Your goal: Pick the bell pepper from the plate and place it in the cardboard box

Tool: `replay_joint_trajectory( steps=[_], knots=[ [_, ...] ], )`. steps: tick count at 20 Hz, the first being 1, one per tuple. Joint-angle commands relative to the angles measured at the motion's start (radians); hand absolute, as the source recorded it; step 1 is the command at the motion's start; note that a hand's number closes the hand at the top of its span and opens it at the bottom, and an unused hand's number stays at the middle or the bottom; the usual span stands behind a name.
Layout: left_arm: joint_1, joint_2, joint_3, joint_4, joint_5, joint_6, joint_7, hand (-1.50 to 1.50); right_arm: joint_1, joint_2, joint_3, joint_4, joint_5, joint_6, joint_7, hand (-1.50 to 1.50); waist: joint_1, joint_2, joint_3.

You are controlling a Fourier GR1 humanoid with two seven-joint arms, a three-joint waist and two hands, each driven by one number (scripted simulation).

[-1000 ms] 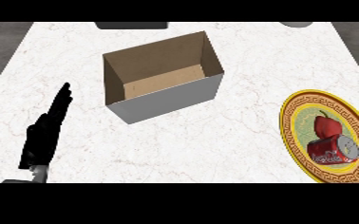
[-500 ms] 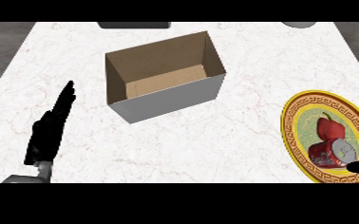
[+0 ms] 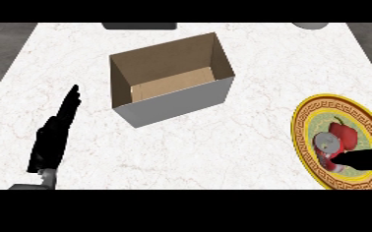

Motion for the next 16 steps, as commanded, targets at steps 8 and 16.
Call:
replay_joint_trajectory(
  steps=[8,16],
  knots=[
    [0.000,-0.058,0.062,0.032,-0.062,-0.069,-0.024,0.00,-0.030,0.146,-0.001,0.069,0.161,0.017,-0.027,-1.50,-0.001,0.001,0.002],
    [0.000,-0.110,0.093,0.017,-0.126,-0.082,-0.008,0.00,-0.062,0.161,-0.095,0.143,0.196,0.078,-0.110,-1.50,-0.001,0.001,0.002]
  ],
)
